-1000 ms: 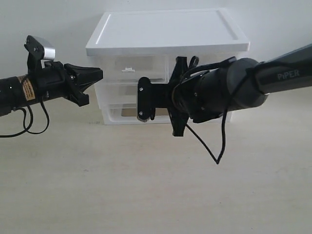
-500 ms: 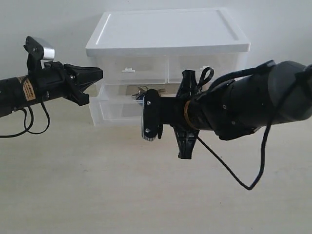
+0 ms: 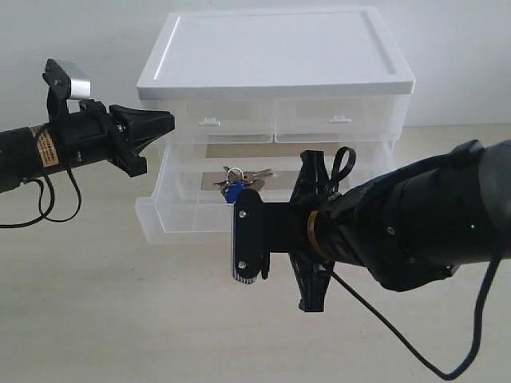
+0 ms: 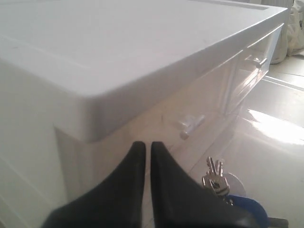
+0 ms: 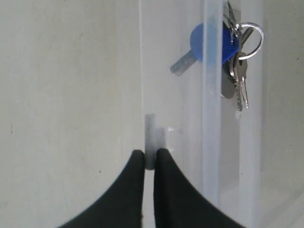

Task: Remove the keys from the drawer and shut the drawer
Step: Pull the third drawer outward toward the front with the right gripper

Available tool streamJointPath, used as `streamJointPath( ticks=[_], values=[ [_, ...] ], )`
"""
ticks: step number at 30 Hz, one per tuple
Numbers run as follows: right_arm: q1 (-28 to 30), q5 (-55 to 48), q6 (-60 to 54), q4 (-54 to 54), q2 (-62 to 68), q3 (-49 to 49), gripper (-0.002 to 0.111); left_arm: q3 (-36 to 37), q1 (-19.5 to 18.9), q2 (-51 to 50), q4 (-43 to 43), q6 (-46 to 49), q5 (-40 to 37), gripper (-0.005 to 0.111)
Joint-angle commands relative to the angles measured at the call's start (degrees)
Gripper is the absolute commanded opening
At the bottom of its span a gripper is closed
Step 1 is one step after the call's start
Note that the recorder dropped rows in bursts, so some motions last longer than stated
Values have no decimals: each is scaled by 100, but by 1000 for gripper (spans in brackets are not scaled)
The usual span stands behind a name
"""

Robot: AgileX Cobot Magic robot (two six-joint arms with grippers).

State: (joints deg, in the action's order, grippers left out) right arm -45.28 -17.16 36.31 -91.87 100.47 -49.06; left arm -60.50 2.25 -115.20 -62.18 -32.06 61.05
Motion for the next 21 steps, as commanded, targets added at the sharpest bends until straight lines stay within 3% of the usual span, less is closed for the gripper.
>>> streamJointPath(
  ticks=[1,17,21],
  values=[
    [-56,372,74,299,45,176,0,-23,26,-12,189,-68,38,4],
    [-56,409,77,288,-476,176,0,-87,50,-12,310,-305,38,4],
    [-56,408,91,288,-501,176,0,-280,403,-12,295,-316,-580,4]
  ],
)
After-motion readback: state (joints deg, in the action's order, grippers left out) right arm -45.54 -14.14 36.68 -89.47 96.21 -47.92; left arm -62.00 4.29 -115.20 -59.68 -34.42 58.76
